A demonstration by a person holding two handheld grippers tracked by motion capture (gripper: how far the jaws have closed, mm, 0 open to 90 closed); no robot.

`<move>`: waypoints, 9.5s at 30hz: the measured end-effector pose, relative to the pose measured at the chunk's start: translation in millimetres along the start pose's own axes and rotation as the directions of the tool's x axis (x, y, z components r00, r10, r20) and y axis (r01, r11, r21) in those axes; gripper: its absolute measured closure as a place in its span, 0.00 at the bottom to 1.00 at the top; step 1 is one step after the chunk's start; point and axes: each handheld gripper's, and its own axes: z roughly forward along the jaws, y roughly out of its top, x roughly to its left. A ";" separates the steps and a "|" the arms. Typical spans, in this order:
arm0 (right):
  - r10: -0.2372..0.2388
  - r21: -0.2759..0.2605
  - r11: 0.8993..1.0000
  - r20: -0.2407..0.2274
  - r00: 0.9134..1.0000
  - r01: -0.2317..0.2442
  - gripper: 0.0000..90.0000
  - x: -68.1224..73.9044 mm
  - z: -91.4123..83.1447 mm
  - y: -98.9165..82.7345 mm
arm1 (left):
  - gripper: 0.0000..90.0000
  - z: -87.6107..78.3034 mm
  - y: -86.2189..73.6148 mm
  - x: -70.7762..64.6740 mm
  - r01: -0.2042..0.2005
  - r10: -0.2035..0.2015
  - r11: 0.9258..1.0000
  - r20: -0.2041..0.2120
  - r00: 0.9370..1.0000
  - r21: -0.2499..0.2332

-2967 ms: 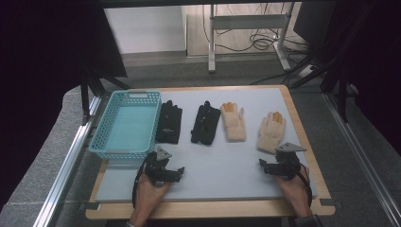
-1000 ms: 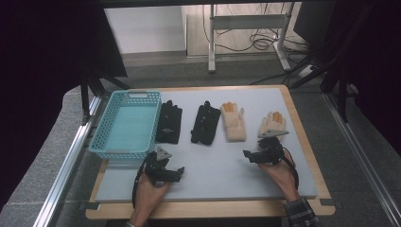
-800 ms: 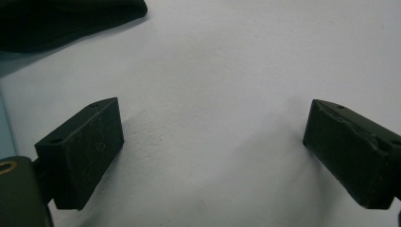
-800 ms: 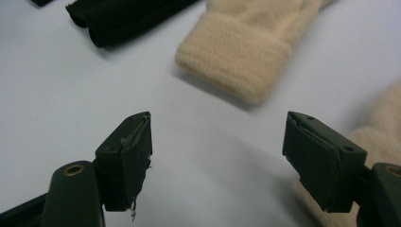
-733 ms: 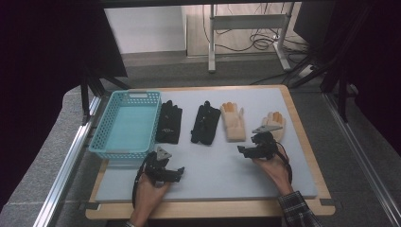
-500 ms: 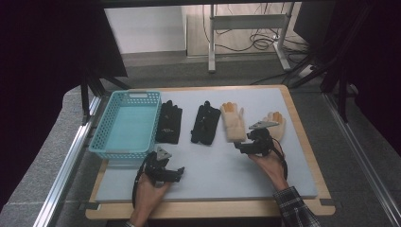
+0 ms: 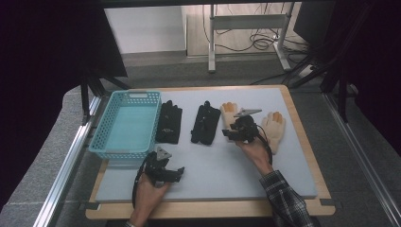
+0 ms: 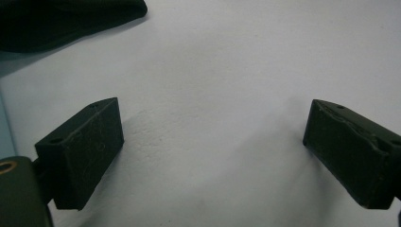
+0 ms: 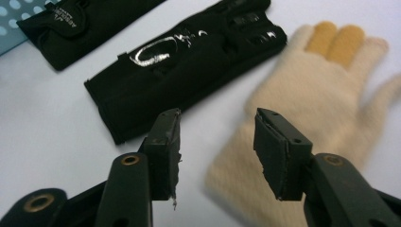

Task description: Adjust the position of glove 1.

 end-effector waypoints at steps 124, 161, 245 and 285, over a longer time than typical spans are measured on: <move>-0.129 -0.011 0.992 -0.174 0.976 0.129 0.66 80.3 42.1 35.7 | 0.07 -0.4 -0.1 0.5 -0.006 0.006 1.000 0.000 1.000 0.005; -0.073 0.091 0.992 -0.118 0.990 0.084 0.97 94.5 155.6 79.8 | 0.07 -0.4 -0.2 0.5 -0.006 0.006 1.000 0.002 1.000 0.004; -0.136 0.084 0.986 -0.096 0.986 0.144 0.97 44.8 12.1 -9.7 | 0.07 0.1 -0.1 -0.2 0.001 -0.001 1.000 0.001 1.000 -0.001; 0.166 -0.029 0.985 -0.054 0.985 -0.168 0.77 72.0 -37.4 -52.1 | 0.07 0.0 -0.1 -0.1 -0.001 0.001 1.000 0.000 1.000 -0.001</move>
